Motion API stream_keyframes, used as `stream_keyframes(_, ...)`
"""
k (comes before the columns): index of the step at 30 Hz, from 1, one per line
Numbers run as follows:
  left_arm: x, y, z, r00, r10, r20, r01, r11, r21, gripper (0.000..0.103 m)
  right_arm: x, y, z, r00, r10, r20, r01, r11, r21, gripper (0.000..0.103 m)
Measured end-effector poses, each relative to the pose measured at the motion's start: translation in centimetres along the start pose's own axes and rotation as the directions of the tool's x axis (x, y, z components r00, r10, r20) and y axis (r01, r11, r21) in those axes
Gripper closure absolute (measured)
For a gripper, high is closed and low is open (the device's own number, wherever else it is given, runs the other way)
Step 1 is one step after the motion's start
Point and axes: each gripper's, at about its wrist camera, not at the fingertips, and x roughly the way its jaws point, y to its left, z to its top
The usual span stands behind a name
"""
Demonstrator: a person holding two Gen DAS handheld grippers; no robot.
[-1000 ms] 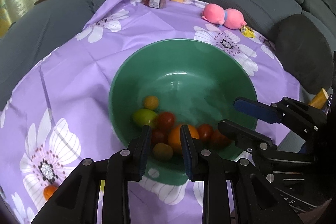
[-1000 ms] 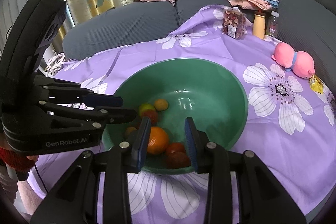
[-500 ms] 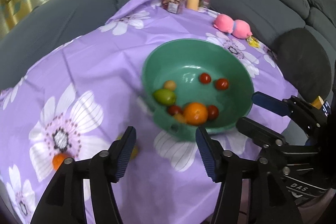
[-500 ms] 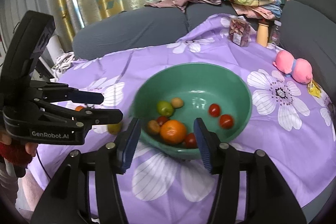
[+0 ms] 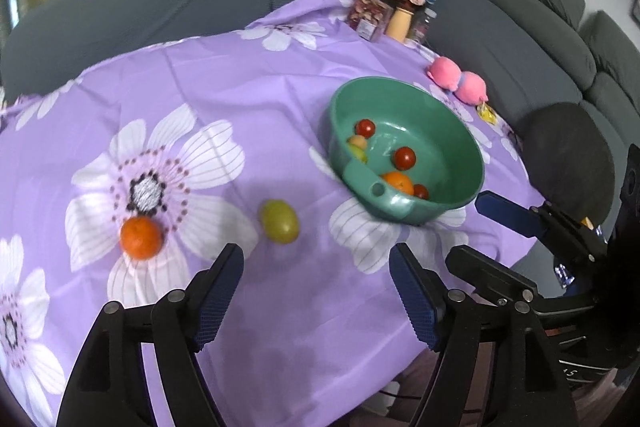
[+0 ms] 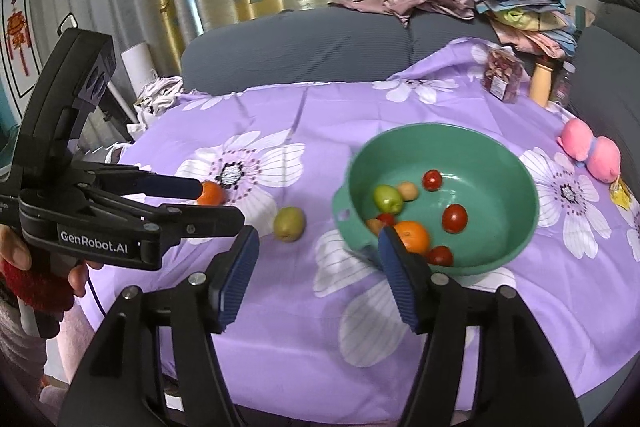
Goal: Organize fruits
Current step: 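Withdraw both open tools from the bowl toward the yellow-green fruit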
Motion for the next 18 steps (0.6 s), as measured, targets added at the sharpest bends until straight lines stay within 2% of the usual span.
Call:
stream_keyframes(9,-0.7,3.6,-2.5,1.0,0.005,0.005,-0.005,0.995,-0.095,0.028,2.3,2.9,-0.9,0.995,0.045,-0.084,-0.048,0.998,-0.029,0.039)
stream_keyframes(12,-0.6,4.6,-3.2,1.0,0.015,-0.002,-0.016,0.993,-0.114,0.028,3.1,3.5,-1.3,0.992,0.054,-0.11,-0.058,0.998,-0.034,0.039)
stream_keyframes(18,0.1,5.7,-4.0,1.0,-0.008,-0.021,0.006,0.991,-0.131,0.028,4.9,4.3,-2.1,0.984,0.057,-0.17,-0.064,0.997,-0.038,0.039)
